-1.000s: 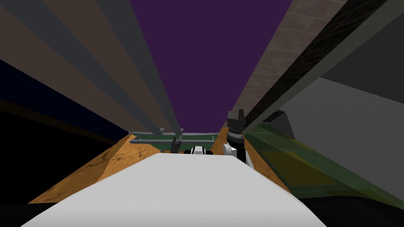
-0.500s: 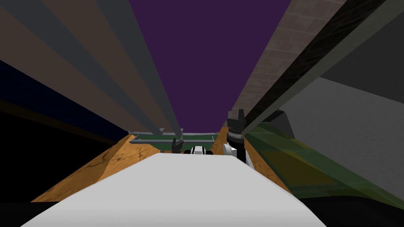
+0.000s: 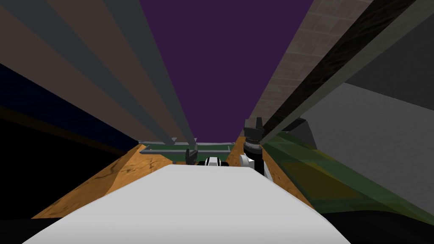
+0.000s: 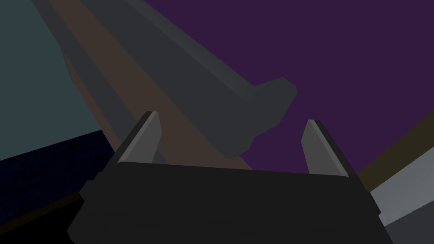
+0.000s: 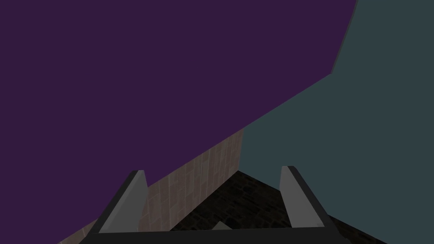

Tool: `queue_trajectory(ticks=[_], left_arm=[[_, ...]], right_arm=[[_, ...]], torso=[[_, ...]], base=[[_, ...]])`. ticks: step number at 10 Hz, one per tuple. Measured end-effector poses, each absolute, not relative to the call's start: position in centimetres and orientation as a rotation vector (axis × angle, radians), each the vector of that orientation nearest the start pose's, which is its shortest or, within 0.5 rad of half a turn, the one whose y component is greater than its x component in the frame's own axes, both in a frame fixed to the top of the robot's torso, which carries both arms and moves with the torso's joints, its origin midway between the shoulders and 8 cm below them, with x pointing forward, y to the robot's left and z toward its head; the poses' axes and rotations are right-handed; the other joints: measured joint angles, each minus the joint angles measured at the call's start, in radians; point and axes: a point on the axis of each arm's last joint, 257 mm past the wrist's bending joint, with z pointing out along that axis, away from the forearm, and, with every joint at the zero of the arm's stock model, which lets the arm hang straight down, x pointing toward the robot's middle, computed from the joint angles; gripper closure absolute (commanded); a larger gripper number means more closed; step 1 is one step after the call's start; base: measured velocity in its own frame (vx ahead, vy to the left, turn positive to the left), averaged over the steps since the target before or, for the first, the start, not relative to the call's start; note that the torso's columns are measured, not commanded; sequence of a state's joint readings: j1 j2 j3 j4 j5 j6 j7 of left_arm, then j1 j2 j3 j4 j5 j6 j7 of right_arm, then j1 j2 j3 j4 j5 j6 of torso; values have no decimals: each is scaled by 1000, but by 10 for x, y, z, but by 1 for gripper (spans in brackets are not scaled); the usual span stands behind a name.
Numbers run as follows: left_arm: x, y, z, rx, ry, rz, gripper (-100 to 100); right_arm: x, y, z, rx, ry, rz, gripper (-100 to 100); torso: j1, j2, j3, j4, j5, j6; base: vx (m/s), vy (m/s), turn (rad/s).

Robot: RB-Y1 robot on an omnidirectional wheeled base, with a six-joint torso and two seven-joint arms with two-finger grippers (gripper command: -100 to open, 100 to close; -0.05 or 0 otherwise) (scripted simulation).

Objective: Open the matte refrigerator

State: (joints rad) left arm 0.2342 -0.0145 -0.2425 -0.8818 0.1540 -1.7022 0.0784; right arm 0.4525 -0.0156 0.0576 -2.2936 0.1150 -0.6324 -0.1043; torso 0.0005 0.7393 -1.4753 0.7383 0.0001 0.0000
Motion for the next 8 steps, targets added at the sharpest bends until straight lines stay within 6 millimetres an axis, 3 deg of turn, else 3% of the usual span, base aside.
queue_trajectory(ticks=[6, 7, 8], left_arm=[[331, 180, -214, -752, 498, -1654, -100], [333, 179, -214, -756, 503, -1652, 100], [327, 180, -220, -763, 510, -1649, 100]], right_arm=[[323, -232, 66, 461, 545, 1448, 0], [323, -232, 66, 461, 545, 1448, 0], [322, -232, 66, 461, 545, 1448, 0]], torso=[[-1, -1, 0, 0, 0, 0], [-1, -2, -1, 0, -1, 0], [-2, -1, -2, 1, -1, -2]], base=[[-48, 22, 19], [36, -15, -60], [61, -26, -16]])
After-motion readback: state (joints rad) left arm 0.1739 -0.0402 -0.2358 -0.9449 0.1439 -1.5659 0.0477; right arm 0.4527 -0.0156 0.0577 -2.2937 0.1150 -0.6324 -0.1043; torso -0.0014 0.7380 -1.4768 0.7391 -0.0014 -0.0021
